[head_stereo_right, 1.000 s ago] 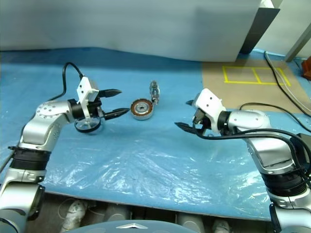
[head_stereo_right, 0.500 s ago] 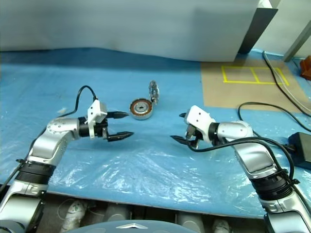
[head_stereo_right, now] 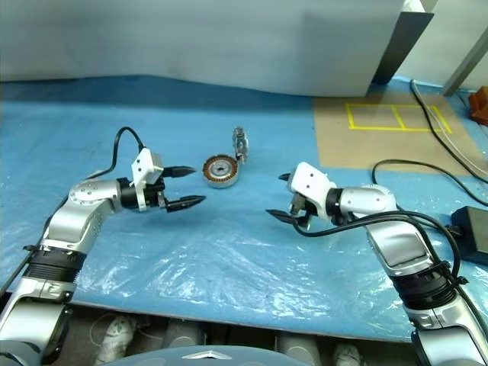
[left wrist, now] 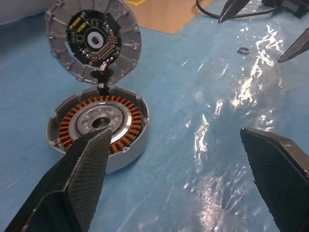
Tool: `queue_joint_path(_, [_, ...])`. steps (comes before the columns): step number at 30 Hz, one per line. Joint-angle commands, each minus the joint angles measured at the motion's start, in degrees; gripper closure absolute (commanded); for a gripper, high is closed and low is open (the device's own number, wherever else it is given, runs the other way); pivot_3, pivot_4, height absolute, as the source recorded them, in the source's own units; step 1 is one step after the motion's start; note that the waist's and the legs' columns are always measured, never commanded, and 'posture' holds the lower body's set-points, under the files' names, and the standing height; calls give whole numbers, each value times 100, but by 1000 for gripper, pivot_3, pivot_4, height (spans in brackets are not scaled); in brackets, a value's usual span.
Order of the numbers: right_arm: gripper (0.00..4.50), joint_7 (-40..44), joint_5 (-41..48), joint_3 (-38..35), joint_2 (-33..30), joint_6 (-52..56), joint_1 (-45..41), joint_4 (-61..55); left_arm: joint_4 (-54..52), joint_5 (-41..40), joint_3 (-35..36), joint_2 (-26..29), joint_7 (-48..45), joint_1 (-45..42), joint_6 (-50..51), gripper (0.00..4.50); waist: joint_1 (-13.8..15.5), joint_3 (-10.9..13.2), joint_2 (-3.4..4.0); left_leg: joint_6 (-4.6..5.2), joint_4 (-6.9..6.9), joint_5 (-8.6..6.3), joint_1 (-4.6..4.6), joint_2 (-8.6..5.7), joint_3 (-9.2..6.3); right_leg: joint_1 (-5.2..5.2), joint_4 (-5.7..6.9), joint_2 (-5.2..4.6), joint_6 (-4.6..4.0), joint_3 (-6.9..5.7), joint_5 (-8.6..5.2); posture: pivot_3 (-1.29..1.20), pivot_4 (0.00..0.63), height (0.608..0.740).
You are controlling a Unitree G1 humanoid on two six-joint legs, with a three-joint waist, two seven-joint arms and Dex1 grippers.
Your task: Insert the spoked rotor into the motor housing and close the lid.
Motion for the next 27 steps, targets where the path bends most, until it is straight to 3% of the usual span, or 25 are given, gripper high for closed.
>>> queue_joint_path(1, [25, -14, -109, 67, 59, -140, -137, 72, 235, 228, 122, 2, 176, -419, -401, 0, 13, 0, -1, 0, 0, 0, 0, 0, 0, 0, 0, 0, 0, 0, 0, 0, 150, 740])
queue_joint_path(9, [25, -112, -209, 218, 248, -132, -11, 60, 1969, 1198, -597, -50, -305, -2159, -1057, 0, 44, 2, -4, 3, 1, 3, -8, -4, -2, 0, -3, -3, 1, -2, 1, 0, 150, 740])
queue_joint_path(16, [25, -350, -233, 165, 357, 0, 56, -54, 2974, 1488, -857, -476, -684, -2955, -1504, 0, 26, 3, -6, 2, -9, 3, -11, -3, -4, -3, -4, 0, 18, -5, 11, 0, 150, 740])
queue_joint_path(21, [25, -447, -356, 244, 303, -6, 243, -116, 4018, 1429, -556, -1341, 220, -4148, -85, 0, 159, 7, -13, 2, 4, 3, -19, -6, -5, -3, -3, -6, 14, -6, 9, 0, 150, 740])
queue_joint_path(25, [25, -573, -352, 244, 351, 135, 464, -316, 4450, 1628, -454, -1763, 994, -4643, -166, 0, 166, 9, -15, 3, 4, 3, -24, -13, -7, -1, -9, -10, 22, -4, 14, 0, 150, 740])
queue_joint_path(27, [25, -657, -355, 200, 374, 163, 528, -321, 4965, 1393, 63, -2017, 2085, -5044, -139, 0, 146, 10, -17, 2, -1, 3, -26, -14, -8, -1, -9, -5, 26, -1, 16, 0, 150, 740])
